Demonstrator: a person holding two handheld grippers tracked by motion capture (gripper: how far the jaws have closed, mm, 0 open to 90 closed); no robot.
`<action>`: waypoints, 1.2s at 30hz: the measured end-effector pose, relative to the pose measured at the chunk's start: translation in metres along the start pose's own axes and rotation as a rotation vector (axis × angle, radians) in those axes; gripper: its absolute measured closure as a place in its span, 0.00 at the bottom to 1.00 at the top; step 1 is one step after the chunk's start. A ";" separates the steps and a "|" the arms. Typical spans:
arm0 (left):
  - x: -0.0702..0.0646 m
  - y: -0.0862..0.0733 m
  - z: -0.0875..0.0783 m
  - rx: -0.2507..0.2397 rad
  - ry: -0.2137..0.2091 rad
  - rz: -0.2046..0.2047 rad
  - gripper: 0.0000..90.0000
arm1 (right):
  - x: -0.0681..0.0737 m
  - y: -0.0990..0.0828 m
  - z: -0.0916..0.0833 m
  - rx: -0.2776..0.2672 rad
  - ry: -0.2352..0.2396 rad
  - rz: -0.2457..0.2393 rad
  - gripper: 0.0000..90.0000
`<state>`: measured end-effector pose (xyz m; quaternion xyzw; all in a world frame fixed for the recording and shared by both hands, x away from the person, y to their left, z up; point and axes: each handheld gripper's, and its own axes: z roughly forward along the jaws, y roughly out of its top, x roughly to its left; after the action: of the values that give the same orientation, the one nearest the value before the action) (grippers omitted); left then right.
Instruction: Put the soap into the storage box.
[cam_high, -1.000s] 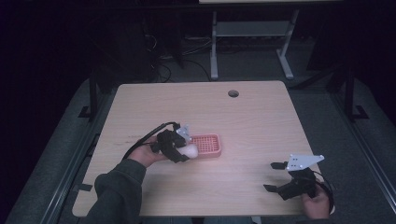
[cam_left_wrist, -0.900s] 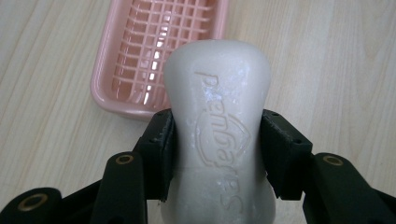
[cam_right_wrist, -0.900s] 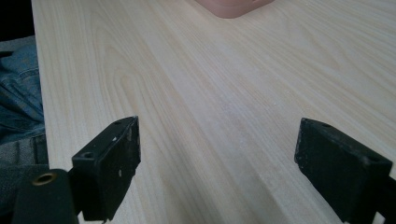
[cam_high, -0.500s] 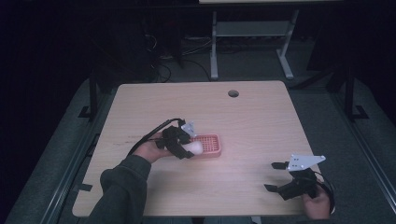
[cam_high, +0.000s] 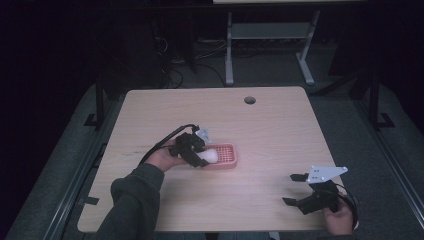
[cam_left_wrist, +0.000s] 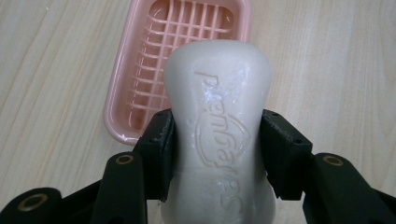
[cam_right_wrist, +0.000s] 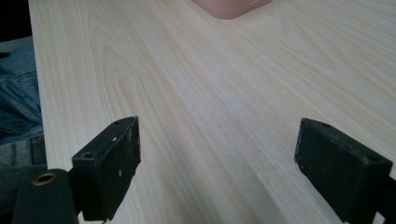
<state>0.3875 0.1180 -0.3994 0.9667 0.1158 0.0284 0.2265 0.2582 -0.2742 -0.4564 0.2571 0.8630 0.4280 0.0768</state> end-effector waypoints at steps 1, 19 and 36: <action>0.000 0.001 0.000 0.005 0.000 0.003 0.55 | 0.000 0.000 0.000 0.000 0.001 0.001 0.16; 0.009 0.016 0.003 -0.006 0.007 0.020 0.55 | 0.001 0.000 0.002 0.002 0.002 0.003 0.16; 0.020 0.026 0.022 0.010 -0.011 0.015 0.55 | 0.001 0.001 0.003 0.003 0.003 -0.005 0.16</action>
<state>0.4142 0.0908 -0.4075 0.9688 0.1077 0.0243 0.2221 0.2587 -0.2712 -0.4571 0.2547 0.8643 0.4270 0.0763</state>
